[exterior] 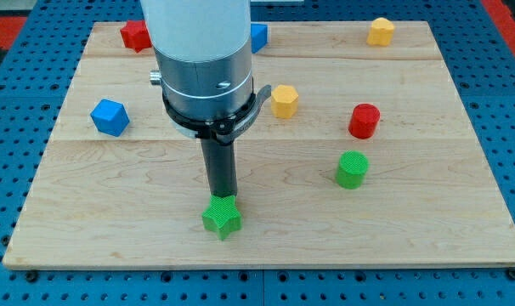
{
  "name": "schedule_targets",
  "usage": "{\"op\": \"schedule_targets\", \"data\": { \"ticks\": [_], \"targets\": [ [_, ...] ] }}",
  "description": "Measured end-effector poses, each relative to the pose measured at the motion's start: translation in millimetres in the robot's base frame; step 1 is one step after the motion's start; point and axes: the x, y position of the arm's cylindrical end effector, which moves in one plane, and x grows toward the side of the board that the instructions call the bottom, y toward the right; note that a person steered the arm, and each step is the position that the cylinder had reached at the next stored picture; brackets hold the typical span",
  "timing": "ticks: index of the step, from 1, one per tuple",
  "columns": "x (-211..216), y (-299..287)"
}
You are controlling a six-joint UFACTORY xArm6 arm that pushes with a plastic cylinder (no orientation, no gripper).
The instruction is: Move the yellow hexagon down to the blue cube
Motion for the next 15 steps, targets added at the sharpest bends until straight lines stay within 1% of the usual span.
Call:
{"op": "schedule_targets", "data": {
  "ticks": [1,2,3,4,5,6,7,8,9,10,11,12,13,14,15],
  "targets": [
    [0,-2],
    [0,-30],
    [0,-74],
    [18,-65],
    [67,-59],
    [68,-1],
    [42,32],
    [13,-8],
    [-19,-61],
    [-64,-88],
    [-98,-51],
    [-80,-51],
    [-43,-33],
    [-87,30],
    [-133,80]
  ]
}}
